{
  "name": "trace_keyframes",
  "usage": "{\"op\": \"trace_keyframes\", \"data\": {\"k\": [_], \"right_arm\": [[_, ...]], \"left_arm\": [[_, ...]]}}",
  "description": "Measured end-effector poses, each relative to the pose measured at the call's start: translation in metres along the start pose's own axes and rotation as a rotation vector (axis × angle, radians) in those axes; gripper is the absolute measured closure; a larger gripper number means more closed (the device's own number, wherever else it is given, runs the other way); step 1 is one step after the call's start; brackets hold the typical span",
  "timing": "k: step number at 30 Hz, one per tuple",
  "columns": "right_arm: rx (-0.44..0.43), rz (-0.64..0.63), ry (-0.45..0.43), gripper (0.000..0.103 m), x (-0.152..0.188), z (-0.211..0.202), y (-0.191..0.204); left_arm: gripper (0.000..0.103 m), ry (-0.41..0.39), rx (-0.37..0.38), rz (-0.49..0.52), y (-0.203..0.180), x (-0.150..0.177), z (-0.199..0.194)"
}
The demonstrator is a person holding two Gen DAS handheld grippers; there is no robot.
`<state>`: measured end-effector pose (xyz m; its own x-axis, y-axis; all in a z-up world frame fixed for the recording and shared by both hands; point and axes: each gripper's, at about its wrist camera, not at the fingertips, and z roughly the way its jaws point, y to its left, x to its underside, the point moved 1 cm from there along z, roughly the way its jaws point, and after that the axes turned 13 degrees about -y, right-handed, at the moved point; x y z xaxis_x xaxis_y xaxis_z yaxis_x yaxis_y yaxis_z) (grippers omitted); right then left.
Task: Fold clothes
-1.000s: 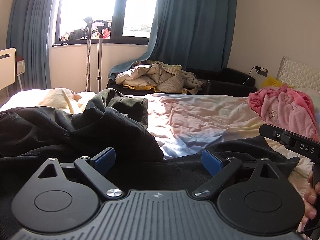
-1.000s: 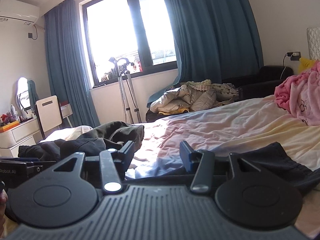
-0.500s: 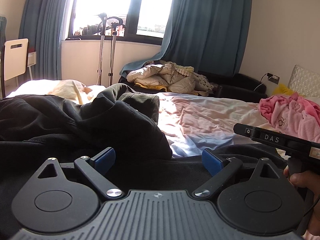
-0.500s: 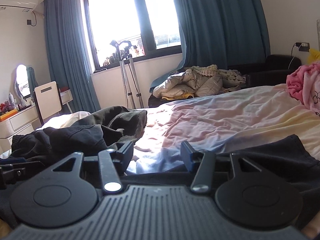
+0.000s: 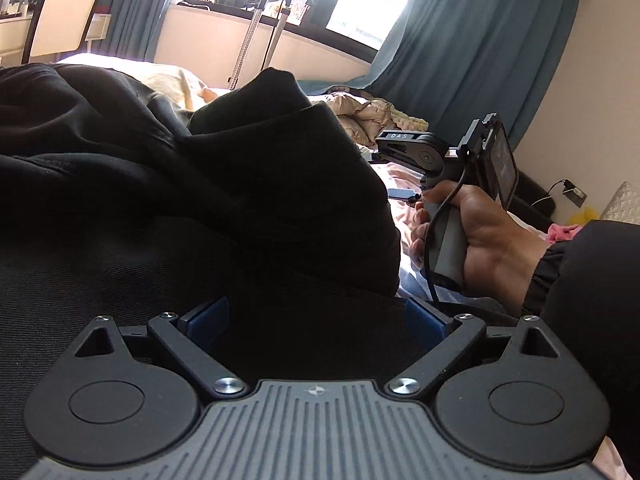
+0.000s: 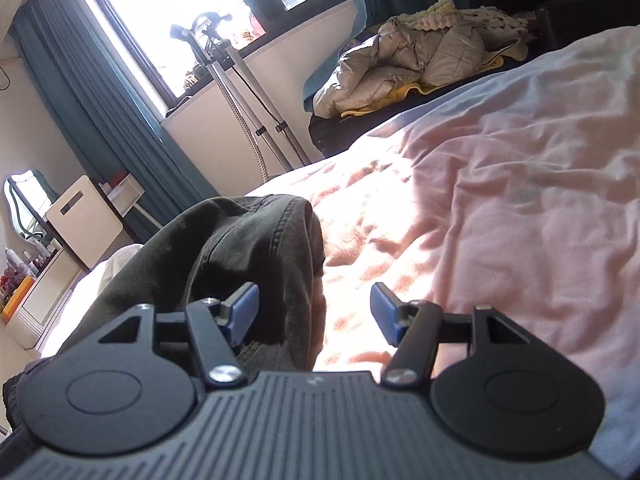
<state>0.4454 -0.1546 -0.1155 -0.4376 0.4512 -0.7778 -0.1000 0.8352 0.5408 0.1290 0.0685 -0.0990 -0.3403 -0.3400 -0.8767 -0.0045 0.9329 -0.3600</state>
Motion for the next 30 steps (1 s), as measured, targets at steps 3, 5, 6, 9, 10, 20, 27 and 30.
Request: {"op": "trace_keyframes", "data": {"k": [3, 5, 6, 9, 10, 20, 27, 30], "right_arm": [[-0.015, 0.033, 0.028, 0.043, -0.003, 0.03, 0.007], [-0.016, 0.056, 0.037, 0.062, -0.005, 0.045, 0.01], [-0.015, 0.081, 0.035, 0.08, -0.006, 0.047, 0.01], [-0.011, -0.01, -0.002, 0.098, -0.009, 0.038, 0.026], [0.002, -0.053, -0.022, 0.098, -0.012, 0.032, 0.031], [0.282, -0.222, -0.408, 0.099, -0.112, -0.1, 0.038], [0.656, -0.184, -0.481, 0.098, -0.135, -0.199, -0.069], [0.664, -0.132, -0.412, 0.096, -0.103, -0.228, -0.117]], "left_arm": [[0.007, 0.008, 0.0, -0.022, 0.006, 0.0, 0.006], [0.007, 0.014, 0.005, -0.033, 0.008, 0.001, 0.007], [0.007, 0.018, 0.008, -0.035, 0.008, 0.001, 0.007], [0.007, 0.032, 0.014, -0.034, 0.005, 0.001, 0.005], [0.007, 0.037, 0.016, -0.034, 0.004, 0.001, 0.004], [0.007, 0.061, -0.006, -0.044, 0.003, -0.007, -0.016], [0.007, 0.081, -0.022, -0.044, 0.005, -0.01, -0.022], [0.007, 0.089, -0.03, -0.026, 0.003, -0.007, -0.024]]}}
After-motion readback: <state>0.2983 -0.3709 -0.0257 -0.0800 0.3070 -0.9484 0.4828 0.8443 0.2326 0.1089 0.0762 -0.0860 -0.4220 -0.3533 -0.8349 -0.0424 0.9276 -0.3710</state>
